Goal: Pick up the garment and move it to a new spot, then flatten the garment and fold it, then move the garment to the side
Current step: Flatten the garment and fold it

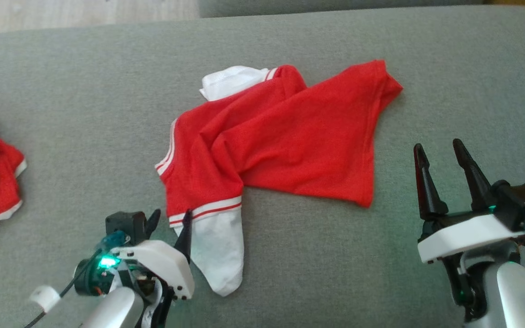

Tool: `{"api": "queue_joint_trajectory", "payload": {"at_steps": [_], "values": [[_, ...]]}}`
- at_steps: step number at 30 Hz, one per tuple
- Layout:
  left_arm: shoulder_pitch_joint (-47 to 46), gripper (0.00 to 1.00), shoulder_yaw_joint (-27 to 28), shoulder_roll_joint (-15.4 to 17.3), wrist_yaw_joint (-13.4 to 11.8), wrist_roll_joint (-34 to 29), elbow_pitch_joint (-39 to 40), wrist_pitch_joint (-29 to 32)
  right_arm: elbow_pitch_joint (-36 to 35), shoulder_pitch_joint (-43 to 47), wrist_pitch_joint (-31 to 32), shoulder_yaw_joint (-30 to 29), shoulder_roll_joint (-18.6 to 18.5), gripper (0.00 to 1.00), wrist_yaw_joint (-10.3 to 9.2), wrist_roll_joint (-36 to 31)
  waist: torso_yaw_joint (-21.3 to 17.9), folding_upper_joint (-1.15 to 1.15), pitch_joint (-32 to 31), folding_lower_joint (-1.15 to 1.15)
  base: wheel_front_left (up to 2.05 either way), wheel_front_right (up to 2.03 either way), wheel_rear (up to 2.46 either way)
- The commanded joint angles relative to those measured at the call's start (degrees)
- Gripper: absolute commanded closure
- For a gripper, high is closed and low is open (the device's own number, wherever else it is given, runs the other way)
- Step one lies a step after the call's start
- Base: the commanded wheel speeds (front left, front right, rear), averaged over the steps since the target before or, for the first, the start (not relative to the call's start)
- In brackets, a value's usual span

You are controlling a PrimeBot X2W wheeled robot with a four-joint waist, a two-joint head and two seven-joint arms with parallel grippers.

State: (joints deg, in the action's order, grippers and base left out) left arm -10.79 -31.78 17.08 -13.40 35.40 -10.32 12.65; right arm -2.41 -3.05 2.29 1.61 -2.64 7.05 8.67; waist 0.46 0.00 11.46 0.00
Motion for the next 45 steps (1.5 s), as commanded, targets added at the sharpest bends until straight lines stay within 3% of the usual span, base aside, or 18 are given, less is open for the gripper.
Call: {"api": "queue_joint_trajectory", "payload": {"at_steps": [1,5,6,7,8,12,20,29,30,31,32,38,45], "values": [[-2.7,0.00,2.5,0.4,-0.6,0.4,-0.1,-0.9,-2.2,-2.2,0.0,1.4,-0.2,0.00,0.44,-0.4,-1.0,0.00,0.7,0.00,0.00,0.00,0.00],[-4.0,0.00,2.5,-0.6,0.0,1.1,-4.4,-1.2,-2.0,-2.2,-0.1,1.5,-0.2,0.00,0.44,-0.5,-2.1,0.00,1.4,0.00,0.00,0.00,0.00],[-4.2,0.12,2.5,-0.7,0.2,1.1,-5.2,-1.4,-2.0,-2.2,-0.2,1.6,-0.2,0.00,0.44,-0.5,-2.3,0.00,1.5,0.00,0.00,0.00,0.00],[-4.5,0.97,2.4,-0.7,0.3,0.8,-5.8,-1.9,-1.9,-2.3,-0.2,1.6,-0.2,0.00,0.44,-0.5,-2.5,0.00,1.6,0.00,0.00,0.00,0.00],[-4.7,1.00,2.3,-0.8,0.5,0.6,-6.4,-2.4,-1.9,-2.3,-0.3,1.6,-0.2,0.00,0.44,-0.5,-2.7,0.00,1.7,0.00,0.00,0.00,0.00],[-6.2,1.00,3.5,-0.3,0.3,-0.6,-6.9,-6.6,-1.9,-2.3,-0.5,1.6,-0.2,0.00,0.44,-0.2,-3.3,0.00,2.1,0.00,0.00,0.00,0.00],[-12.0,1.00,8.1,3.6,-2.0,-3.8,-8.0,-14.5,-1.8,-2.7,-0.7,2.0,-0.2,0.00,0.44,0.2,-4.9,0.00,3.3,0.00,0.00,0.00,0.00],[-18.7,1.00,9.6,9.2,0.0,-5.4,-14.8,-14.5,-1.3,-3.7,-0.9,2.5,-0.2,0.00,0.44,0.3,-7.6,0.00,4.8,0.00,0.00,0.00,0.00],[-19.0,0.97,9.7,9.4,0.2,-5.3,-15.4,-14.7,-1.2,-3.7,-1.0,2.5,-0.2,0.00,0.44,0.3,-7.7,0.00,4.9,0.00,0.00,0.00,0.00],[-19.1,0.45,9.8,9.6,0.4,-5.3,-15.9,-15.0,-1.1,-3.7,-1.0,2.5,-0.2,0.00,0.44,0.4,-7.8,0.00,4.8,0.00,0.00,0.00,0.00],[-19.2,0.00,9.9,9.4,0.6,-5.0,-16.2,-15.6,-1.0,-3.7,-1.1,2.4,-0.2,0.00,0.44,0.4,-7.8,0.00,4.7,0.00,0.00,0.00,0.00],[-15.5,0.00,13.0,6.3,3.0,-0.3,-14.2,-23.1,0.0,-3.2,-0.7,1.8,-0.2,0.00,0.44,0.6,-6.6,0.00,2.8,0.00,0.00,0.00,0.00],[-5.2,0.00,16.2,3.0,5.2,1.2,-4.5,-27.4,0.4,-1.6,0.7,1.4,-0.2,0.00,0.44,0.3,-4.2,0.00,-0.5,0.00,0.00,0.00,0.00]]}}
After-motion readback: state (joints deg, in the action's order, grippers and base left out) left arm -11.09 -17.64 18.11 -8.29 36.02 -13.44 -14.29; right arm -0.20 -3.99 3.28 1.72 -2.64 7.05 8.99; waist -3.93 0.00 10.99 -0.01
